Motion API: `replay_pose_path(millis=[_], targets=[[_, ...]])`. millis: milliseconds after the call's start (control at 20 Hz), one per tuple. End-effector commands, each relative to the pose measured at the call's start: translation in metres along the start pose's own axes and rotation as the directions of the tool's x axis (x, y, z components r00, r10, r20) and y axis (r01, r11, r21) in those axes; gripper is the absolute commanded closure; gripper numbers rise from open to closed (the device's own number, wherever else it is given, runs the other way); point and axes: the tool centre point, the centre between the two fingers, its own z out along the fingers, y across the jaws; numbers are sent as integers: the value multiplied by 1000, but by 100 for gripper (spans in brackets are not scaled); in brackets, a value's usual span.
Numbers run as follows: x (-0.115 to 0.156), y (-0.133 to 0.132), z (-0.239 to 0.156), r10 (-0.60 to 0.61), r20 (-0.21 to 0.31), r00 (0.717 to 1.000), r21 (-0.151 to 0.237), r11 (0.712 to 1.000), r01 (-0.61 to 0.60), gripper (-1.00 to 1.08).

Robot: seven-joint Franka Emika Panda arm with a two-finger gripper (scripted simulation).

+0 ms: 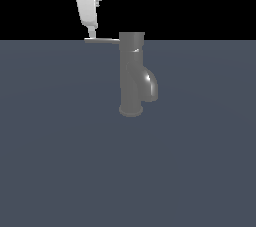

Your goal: Turn on the faucet by rotating a designated handle.

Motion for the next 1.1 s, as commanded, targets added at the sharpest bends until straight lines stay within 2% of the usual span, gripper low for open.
replay_pose_path(millis=[0,1050], targets=[[0,6,0,0,0,1000,0,1000,0,108],[5,65,0,1,0,1000,1,1000,-1,108]])
